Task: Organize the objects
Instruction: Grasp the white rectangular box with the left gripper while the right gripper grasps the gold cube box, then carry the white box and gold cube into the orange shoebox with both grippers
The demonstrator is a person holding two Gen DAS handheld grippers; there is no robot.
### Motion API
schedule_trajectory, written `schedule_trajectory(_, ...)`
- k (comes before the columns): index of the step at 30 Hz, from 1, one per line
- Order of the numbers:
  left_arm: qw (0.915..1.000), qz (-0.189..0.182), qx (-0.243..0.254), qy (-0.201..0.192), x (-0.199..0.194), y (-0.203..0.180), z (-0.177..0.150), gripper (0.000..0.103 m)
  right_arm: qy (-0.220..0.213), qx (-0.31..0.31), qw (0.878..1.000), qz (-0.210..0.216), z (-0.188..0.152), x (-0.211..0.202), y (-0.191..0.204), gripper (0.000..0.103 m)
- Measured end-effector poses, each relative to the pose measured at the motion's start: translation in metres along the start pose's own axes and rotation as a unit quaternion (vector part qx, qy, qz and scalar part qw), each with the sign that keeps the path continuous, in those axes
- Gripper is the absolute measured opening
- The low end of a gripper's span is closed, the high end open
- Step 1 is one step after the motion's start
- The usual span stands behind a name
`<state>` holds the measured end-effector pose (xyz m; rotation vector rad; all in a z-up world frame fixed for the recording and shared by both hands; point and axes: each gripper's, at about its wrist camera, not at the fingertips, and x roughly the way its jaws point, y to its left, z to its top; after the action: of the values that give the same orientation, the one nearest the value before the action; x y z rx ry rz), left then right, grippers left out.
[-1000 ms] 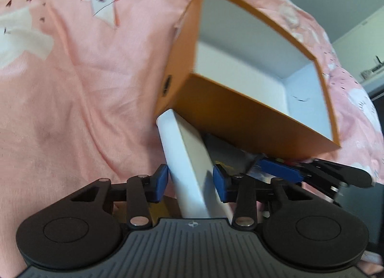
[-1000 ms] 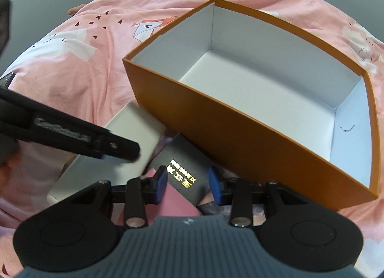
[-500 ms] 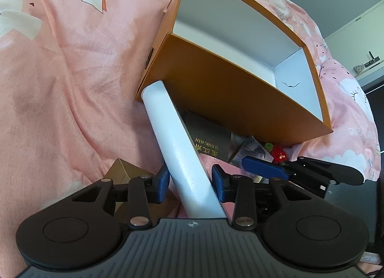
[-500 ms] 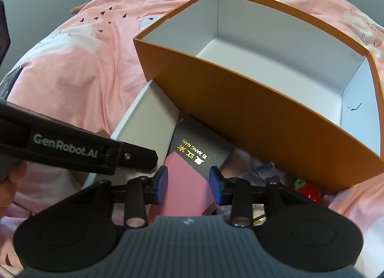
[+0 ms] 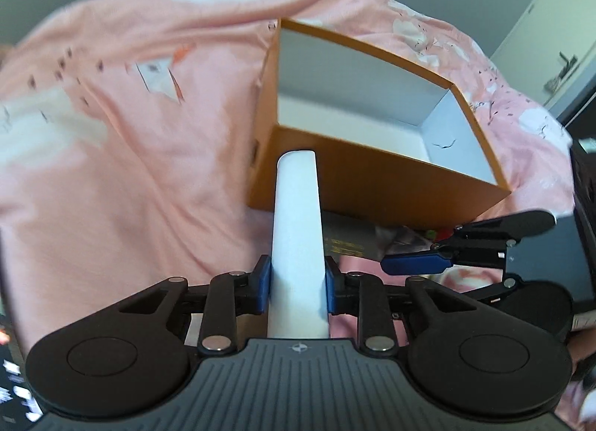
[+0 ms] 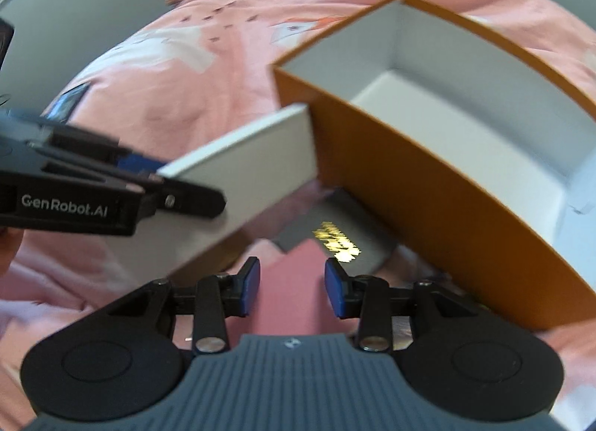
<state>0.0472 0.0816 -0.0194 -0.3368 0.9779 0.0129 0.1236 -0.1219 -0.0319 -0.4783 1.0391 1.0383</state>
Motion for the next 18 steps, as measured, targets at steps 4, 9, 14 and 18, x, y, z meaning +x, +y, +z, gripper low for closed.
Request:
schedule_trajectory(4, 0.9994, 0.027, 0.014, -0.014, -0.015, 0.008, 0.002, 0.031, 0.012, -0.041, 0.999, 0.026, 0.012, 0.010, 0.016, 0.042)
schedule_trajectory(9, 0.9983, 0.052, 0.009, -0.025, -0.023, 0.018, 0.006, 0.031, 0.019, -0.111, 0.992, 0.052, 0.017, 0.024, 0.047, 0.063)
schedule_trajectory(14, 0.9986, 0.049, -0.002, -0.022, -0.019, 0.026, 0.007, 0.031, 0.027, -0.176, 0.983, 0.048, 0.015, 0.040, 0.069, 0.065)
schedule_trajectory(18, 0.9987, 0.046, -0.006, -0.020, -0.016, 0.030, 0.008, 0.031, 0.033, -0.209, 0.977, 0.035, 0.014, 0.056, 0.078, 0.072)
